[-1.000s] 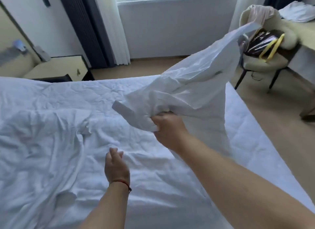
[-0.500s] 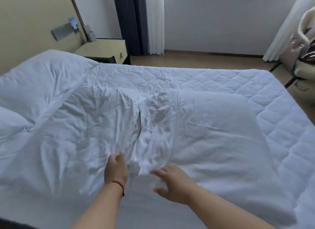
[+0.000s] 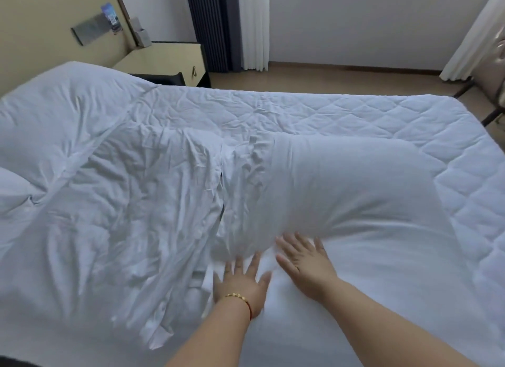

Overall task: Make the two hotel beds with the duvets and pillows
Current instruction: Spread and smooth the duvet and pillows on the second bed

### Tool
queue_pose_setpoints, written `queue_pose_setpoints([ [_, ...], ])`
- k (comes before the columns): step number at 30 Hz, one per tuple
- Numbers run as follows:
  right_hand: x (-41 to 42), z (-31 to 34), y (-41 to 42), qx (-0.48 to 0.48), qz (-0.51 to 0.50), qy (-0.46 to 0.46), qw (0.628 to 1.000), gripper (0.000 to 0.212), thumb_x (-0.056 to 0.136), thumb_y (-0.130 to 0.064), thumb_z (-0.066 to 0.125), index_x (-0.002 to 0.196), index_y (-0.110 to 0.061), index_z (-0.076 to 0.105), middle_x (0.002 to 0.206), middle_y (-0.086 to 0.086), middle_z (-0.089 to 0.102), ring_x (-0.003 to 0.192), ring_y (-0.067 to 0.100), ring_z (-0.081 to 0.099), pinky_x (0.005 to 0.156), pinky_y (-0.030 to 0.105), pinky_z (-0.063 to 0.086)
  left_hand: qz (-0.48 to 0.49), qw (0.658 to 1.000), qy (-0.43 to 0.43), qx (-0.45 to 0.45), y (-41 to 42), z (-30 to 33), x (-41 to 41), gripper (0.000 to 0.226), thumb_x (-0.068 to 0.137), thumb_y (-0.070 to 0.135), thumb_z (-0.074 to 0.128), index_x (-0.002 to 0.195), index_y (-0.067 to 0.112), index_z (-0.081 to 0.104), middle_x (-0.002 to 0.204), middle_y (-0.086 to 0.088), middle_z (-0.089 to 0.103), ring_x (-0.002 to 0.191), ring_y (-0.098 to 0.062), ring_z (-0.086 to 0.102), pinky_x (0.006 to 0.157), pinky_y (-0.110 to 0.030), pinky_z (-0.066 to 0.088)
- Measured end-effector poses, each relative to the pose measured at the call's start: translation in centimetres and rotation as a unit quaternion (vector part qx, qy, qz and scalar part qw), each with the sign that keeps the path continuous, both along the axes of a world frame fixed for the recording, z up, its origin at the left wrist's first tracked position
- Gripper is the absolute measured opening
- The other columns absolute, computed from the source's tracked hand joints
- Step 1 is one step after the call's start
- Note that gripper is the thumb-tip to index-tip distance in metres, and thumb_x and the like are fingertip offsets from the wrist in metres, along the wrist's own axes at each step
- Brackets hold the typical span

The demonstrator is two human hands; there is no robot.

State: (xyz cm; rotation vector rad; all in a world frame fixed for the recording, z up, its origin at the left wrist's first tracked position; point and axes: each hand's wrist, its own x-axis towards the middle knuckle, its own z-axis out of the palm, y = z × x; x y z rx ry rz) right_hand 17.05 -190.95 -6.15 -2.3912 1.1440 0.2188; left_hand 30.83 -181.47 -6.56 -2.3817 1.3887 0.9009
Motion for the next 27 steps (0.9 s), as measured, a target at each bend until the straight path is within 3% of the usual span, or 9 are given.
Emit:
queue_pose_setpoints([
  [3, 0.2, -2.0, 1.5, 0.024, 0.041, 0.021, 0.999, 0.118, 0.049, -0.079, -0.034, 0.150, -0.040, 0.011, 0.160, -0.012, 0.001, 0.148, 0.010, -0.003, 0.118, 0.040, -0.007, -0.016, 0.999, 0.021, -0.026, 1.6, 0.2, 1.7, 0.056, 0.099, 0.057, 0.014, 0.151, 0.038, 0.019, 0.155, -0.002, 0.029, 0.143, -0.022, 0.026, 0.115, -0.044, 0.022],
  [5, 1.0, -2.0, 1.2, 0.014, -0.005, -0.025, 1.000, 0.122, 0.052, -0.082, -0.033, 0.145, -0.036, 0.033, 0.156, -0.010, 0.026, 0.144, 0.011, 0.020, 0.116, 0.033, 0.011, 0.002, 0.988, -0.007, -0.157, 2.1, 2.3, 3.8, 0.046, 0.100, 0.052, 0.023, 0.131, 0.029, 0.048, 0.132, 0.002, 0.051, 0.124, -0.020, 0.046, 0.103, -0.036, 0.037],
  [7, 2.6, -1.3, 0.6, 0.011, -0.065, -0.095, 0.993, 0.107, 0.066, -0.085, -0.015, 0.124, -0.030, 0.056, 0.129, -0.006, 0.057, 0.122, 0.017, 0.049, 0.098, 0.029, 0.033, 0.035, 0.963, -0.063, -0.259, 2.8, 3.7, 6.6, 0.051, 0.097, 0.050, 0.023, 0.124, 0.023, 0.056, 0.127, 0.002, 0.055, 0.119, -0.021, 0.049, 0.100, -0.033, 0.040],
  [11, 8.2, 1.7, 0.4, 0.027, -0.120, -0.192, 0.974, 0.068, 0.082, -0.066, 0.018, 0.109, -0.020, 0.060, 0.097, -0.005, 0.058, 0.098, 0.017, 0.053, 0.078, 0.028, 0.033, 0.130, 0.942, -0.113, -0.288, 5.1, 4.6, 13.2, 0.056, 0.099, 0.047, 0.024, 0.139, 0.015, 0.049, 0.143, -0.004, 0.047, 0.134, -0.023, 0.040, 0.110, -0.035, 0.033],
  [15, 15.4, 3.6, 0.8, 0.071, -0.130, -0.249, 0.957, 0.051, 0.094, -0.054, 0.035, 0.118, -0.015, 0.057, 0.098, -0.008, 0.057, 0.089, 0.008, 0.051, 0.073, 0.024, 0.035, 0.164, 0.943, -0.113, -0.265, 6.8, 3.5, 18.6, 0.053, 0.100, 0.044, 0.030, 0.147, 0.019, 0.036, 0.152, -0.003, 0.035, 0.139, -0.020, 0.030, 0.115, -0.034, 0.026],
  [20, 23.3, 4.1, -1.6, 0.160, -0.264, -0.244, 0.919, 0.048, 0.096, -0.048, 0.042, 0.131, -0.015, 0.047, 0.111, 0.001, 0.057, 0.108, 0.021, 0.052, 0.082, 0.028, 0.034, 0.114, 0.950, -0.062, -0.283, 5.5, 2.8, 22.8, 0.056, 0.101, 0.045, 0.029, 0.151, 0.021, 0.027, 0.157, 0.002, 0.025, 0.144, -0.015, 0.020, 0.119, -0.030, 0.015],
  [22, 26.1, 3.8, -3.0, 0.197, -0.340, -0.251, 0.885, 0.045, 0.093, -0.053, 0.046, 0.120, -0.018, 0.053, 0.111, 0.002, 0.055, 0.113, 0.025, 0.049, 0.084, 0.032, 0.038, 0.107, 0.946, -0.009, -0.307, 4.7, 3.1, 24.5, 0.055, 0.101, 0.045, 0.029, 0.151, 0.022, 0.026, 0.157, 0.004, 0.024, 0.145, -0.012, 0.018, 0.120, -0.029, 0.013],
  [25, 29.8, 4.2, -3.9, 0.287, -0.472, -0.350, 0.756, 0.085, 0.072, -0.069, 0.059, 0.139, -0.019, 0.044, 0.139, 0.001, 0.048, 0.125, 0.027, 0.048, 0.106, 0.039, 0.037, 0.092, 0.926, 0.090, -0.354, 3.8, 3.9, 27.7, 0.052, 0.100, 0.045, 0.032, 0.148, 0.025, 0.033, 0.153, 0.007, 0.033, 0.142, -0.009, 0.023, 0.118, -0.027, 0.019],
  [27, 32.0, 4.5, -3.8, 0.307, -0.503, -0.414, 0.694, 0.091, 0.057, -0.078, 0.062, 0.132, -0.028, 0.051, 0.134, -0.003, 0.055, 0.117, 0.021, 0.055, 0.105, 0.041, 0.041, 0.085, 0.909, 0.148, -0.380, 2.7, 4.8, 29.9, 0.051, 0.100, 0.046, 0.034, 0.146, 0.024, 0.036, 0.149, 0.007, 0.038, 0.139, -0.008, 0.029, 0.116, -0.027, 0.024],
])
